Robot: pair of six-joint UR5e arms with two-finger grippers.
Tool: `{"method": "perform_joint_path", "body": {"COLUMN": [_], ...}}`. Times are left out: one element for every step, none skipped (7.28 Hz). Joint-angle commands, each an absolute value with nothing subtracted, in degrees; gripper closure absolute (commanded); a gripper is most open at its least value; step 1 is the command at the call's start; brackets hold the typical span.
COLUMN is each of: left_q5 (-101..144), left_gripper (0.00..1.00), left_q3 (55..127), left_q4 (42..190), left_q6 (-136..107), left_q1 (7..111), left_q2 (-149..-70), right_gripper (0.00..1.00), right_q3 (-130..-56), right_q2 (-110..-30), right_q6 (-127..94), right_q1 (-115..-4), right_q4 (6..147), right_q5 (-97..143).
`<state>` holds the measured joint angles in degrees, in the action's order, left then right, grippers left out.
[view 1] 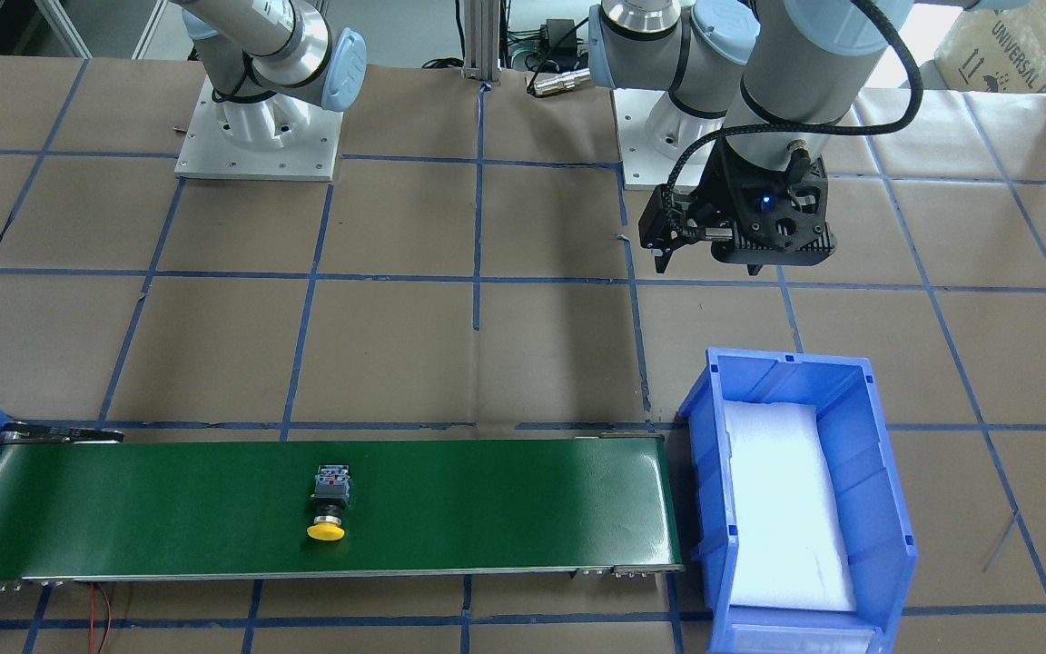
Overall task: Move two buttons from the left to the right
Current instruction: 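Move the right gripper back over the yellow button on the belt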
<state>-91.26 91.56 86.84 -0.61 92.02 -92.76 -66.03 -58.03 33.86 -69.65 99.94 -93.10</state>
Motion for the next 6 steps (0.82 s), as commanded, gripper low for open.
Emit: {"method": "perform_joint_path", "body": {"left_q5": [-91.4,-91.4,-91.5,-91.7,-91.7,-91.7], "left_gripper": [0.00,0.00,0.00,0.00,0.00,0.00], "left_q3": [91.7,91.7,91.7,91.7,91.7,91.7], "left_q4": [86.9,86.9,86.9,86.9,86.9,86.9], "left_q6": [-0.6,-0.6,-0.6,-0.6,-0.6,-0.6], "left_q1": [92.0,92.0,92.0,92.0,91.9,91.9], "left_q2": [-92.5,-92.5,-92.5,-92.5,-92.5,-92.5], "right_gripper": [0.03,0.04,0.03,0.03,0.03,0.01], "right_q3": [-69.0,-73.3,-77.7,-81.2,-82.8,-83.6], "right_q2": [-61.2,-62.4,-63.5,-64.7,-65.4,-64.7], "right_q6": [29.6,28.0,26.4,24.3,23.7,21.6], "right_q1": [-76.6,-79.1,-80.3,-81.1,-82.5,-84.1], "right_q4": [98.2,98.2,100.4,104.6,106.8,110.7], "right_q5": [-90.5,-88.9,-87.6,-87.5,-85.7,-85.3]}}
